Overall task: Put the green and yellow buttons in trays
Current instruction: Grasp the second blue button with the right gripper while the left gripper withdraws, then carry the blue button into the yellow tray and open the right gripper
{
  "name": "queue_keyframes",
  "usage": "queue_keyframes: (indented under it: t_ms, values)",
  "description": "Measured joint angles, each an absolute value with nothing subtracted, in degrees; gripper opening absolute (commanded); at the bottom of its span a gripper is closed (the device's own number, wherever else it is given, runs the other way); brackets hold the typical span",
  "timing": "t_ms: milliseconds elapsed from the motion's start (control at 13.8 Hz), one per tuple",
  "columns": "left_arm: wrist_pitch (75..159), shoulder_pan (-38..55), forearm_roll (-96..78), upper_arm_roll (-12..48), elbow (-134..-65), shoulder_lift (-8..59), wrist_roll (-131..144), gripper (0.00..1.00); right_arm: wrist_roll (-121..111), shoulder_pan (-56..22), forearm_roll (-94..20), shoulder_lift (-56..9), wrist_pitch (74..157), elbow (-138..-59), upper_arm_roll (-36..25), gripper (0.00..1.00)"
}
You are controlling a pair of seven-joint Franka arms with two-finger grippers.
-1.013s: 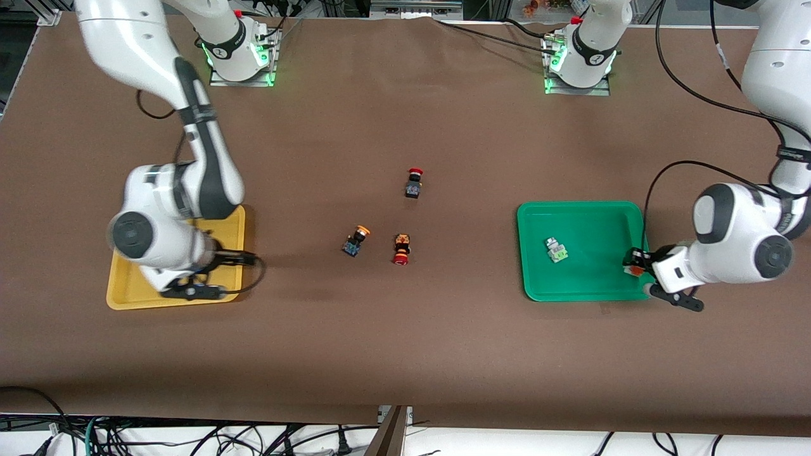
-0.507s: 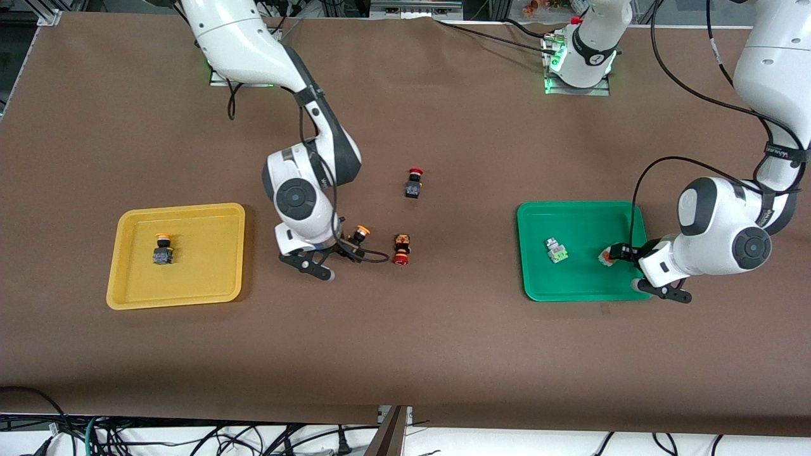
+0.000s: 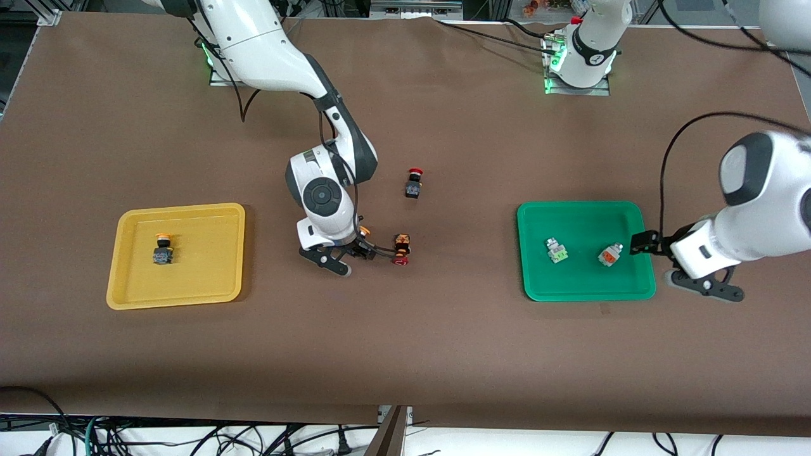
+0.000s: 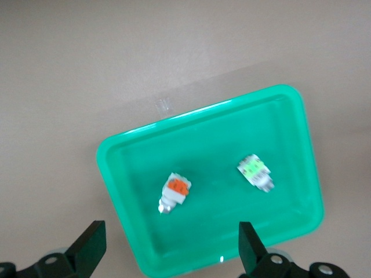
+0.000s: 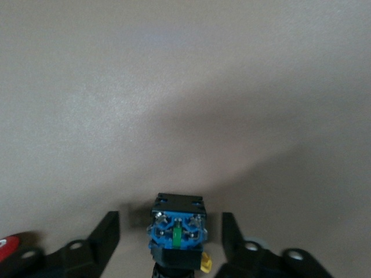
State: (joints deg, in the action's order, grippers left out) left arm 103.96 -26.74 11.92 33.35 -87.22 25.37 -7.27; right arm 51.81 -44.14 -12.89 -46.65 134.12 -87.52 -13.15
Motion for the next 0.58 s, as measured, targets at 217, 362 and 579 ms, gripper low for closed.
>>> queue_keyframes:
  t_ms: [217, 362, 579]
  values:
    - [94.8, -24.9, 8.0, 34.4, -83.4, 17.9, -4.4, 1.0, 50.0, -43.3, -12.9, -46.5, 133.3, -86.7, -14.2, 0.0]
    - [90.6, -14.2, 3.8, 23.1, -83.3, 11.6, -3.3, 1.0, 41.4, -39.8, -12.9, -45.2, 127.8, -85.5, -15.0, 0.0]
    - [87.7, 4.4, 1.3, 1.6, -85.1, 5.8, -2.4, 1.0, 21.8, -32.0, -12.9, -42.0, 115.7, -84.9, -17.7, 0.0]
